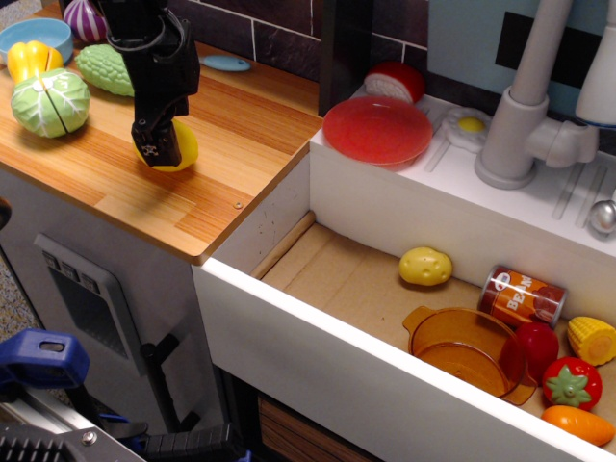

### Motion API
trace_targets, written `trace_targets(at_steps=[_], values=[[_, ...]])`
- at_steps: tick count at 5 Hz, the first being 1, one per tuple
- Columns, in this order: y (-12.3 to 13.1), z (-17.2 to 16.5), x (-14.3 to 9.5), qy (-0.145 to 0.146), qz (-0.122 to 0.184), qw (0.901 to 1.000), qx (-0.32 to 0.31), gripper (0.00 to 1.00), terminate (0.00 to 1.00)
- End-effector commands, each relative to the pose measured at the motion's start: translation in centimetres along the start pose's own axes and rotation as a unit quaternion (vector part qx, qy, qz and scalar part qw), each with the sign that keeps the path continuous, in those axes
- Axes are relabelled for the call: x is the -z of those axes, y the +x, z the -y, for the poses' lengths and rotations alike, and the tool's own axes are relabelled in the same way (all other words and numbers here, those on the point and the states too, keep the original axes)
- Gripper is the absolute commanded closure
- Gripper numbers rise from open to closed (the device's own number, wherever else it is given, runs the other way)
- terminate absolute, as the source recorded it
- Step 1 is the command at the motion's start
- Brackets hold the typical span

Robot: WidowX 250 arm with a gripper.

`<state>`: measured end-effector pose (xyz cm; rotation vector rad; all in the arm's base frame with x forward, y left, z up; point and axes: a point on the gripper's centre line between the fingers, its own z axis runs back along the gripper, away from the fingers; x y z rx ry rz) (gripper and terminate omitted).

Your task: Put lemon on plate

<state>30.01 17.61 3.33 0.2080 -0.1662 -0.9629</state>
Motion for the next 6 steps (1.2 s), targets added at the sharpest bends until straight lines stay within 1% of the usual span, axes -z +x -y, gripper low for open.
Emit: trace_targets(at_steps=[1, 2, 3, 4, 5, 6], values=[[-1.2, -1.0, -0.1, 0.018, 0.007, 0.9998, -0.002, 0.0, 0.0], [-1.4, -0.8, 0.8, 0.005, 0.008, 0.9998, -0.016, 0.0, 0.0], [-1.4, -0.7, 1.1, 0.001, 0.006, 0.9998, -0.019, 0.0, 0.0], [-0.5, -0.9, 0.6, 0.0, -0.007, 0.9994, -0.034, 1.0, 0.0], [3.9, -0.7, -1.2, 0.009, -0.027, 0.9977, -0.062, 1.0, 0.0], [8.8, 0.3, -3.1, 0.045, -0.036, 0.9897, -0.131, 1.0, 0.0]])
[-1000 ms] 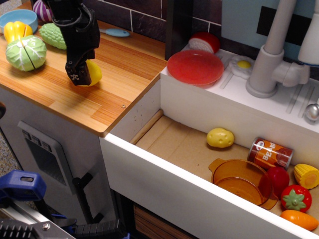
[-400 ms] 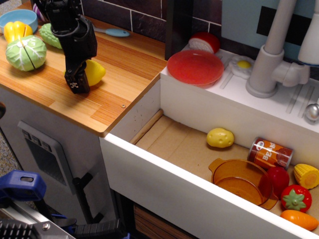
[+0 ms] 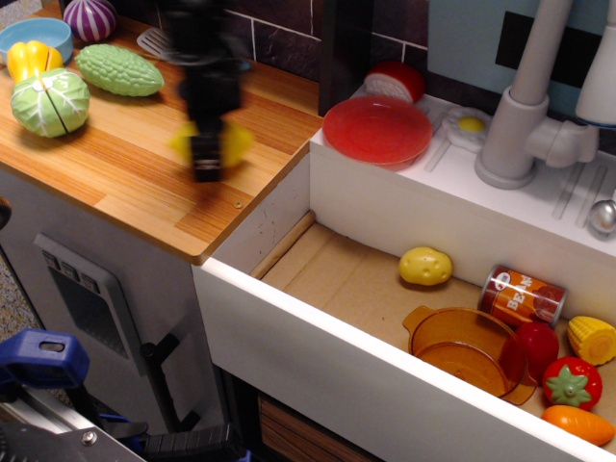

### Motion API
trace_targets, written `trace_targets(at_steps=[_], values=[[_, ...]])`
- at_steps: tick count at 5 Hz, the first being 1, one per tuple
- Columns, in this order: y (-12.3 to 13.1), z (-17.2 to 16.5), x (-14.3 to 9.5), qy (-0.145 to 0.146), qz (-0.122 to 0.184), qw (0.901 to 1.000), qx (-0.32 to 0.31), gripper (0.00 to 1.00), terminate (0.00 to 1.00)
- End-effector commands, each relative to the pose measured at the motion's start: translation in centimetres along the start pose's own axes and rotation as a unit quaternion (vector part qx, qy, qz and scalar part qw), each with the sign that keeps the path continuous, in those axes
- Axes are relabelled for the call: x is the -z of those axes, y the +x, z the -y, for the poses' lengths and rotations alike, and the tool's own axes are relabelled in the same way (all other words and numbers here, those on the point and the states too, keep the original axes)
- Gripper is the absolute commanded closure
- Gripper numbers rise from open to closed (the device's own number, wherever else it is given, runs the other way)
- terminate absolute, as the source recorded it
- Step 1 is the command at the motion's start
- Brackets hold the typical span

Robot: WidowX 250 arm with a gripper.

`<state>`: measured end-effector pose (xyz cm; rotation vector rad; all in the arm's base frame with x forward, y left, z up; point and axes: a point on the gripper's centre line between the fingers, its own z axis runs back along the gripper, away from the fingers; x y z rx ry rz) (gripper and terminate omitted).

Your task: Put lemon on plate

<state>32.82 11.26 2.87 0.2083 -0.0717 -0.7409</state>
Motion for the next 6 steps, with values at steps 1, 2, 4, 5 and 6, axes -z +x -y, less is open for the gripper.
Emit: trace_targets(at_steps=[1, 2, 4, 5, 6], values=[[6.3, 1.4, -5.3, 0.056, 0.032, 0.9943, -0.084, 1.0, 0.0], [9.7, 2.3, -5.8, 0.072, 0.044, 0.9917, -0.097, 1.0, 0.0], [10.8, 1.4, -3.9, 0.08, 0.074, 0.9909, -0.079, 1.0, 0.0], [11.0, 0.0, -3.1, 0.084, 0.092, 0.9908, -0.053, 1.0, 0.0], [11.2, -1.7, -2.7, 0.096, 0.117, 0.9884, -0.016, 0.0, 0.0]])
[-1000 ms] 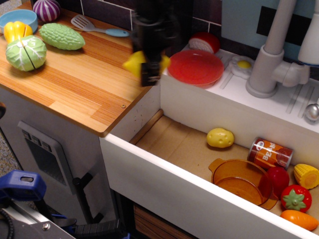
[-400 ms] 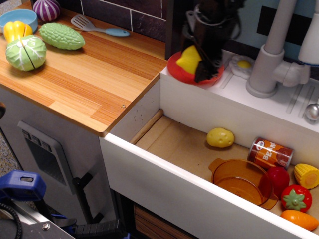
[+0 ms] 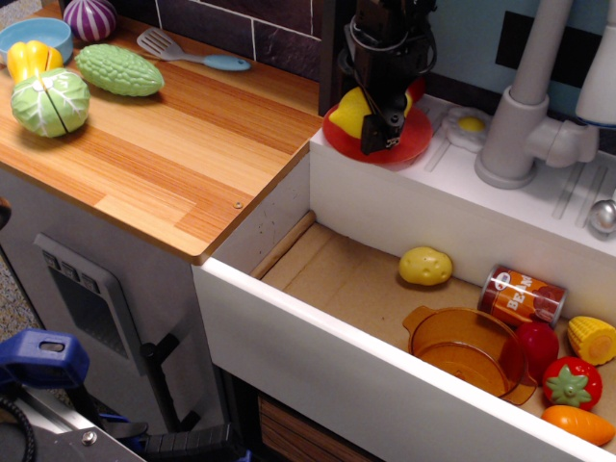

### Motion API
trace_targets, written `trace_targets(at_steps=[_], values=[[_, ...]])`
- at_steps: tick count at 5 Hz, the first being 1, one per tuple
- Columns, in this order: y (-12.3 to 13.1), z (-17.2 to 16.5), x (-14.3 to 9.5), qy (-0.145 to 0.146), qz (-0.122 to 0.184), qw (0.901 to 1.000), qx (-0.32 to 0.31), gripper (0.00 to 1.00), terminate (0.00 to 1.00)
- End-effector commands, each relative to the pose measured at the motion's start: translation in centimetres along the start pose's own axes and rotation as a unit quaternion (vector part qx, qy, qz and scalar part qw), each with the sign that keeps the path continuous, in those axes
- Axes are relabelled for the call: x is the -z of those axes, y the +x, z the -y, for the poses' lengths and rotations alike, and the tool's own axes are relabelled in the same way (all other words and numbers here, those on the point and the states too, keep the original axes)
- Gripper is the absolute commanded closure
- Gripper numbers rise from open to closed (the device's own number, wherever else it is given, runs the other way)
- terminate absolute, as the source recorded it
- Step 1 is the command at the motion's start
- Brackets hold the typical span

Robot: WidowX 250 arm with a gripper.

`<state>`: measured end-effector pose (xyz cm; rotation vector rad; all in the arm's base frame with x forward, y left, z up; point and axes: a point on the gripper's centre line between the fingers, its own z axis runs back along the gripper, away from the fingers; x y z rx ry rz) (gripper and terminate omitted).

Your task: Put lemon on plate

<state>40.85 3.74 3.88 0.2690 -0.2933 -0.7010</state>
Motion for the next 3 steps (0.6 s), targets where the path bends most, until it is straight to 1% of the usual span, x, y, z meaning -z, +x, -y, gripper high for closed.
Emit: trace_targets(at_steps=[1, 2, 3], values=[[0.57, -1.71, -1.32, 0.027, 0.031, 0.9991, 0.011, 0.0, 0.0], [0.57, -1.71, -1.32, 0.027, 0.031, 0.9991, 0.011, 0.0, 0.0], [0.57, -1.71, -1.32, 0.027, 0.031, 0.9991, 0.011, 0.0, 1.0]])
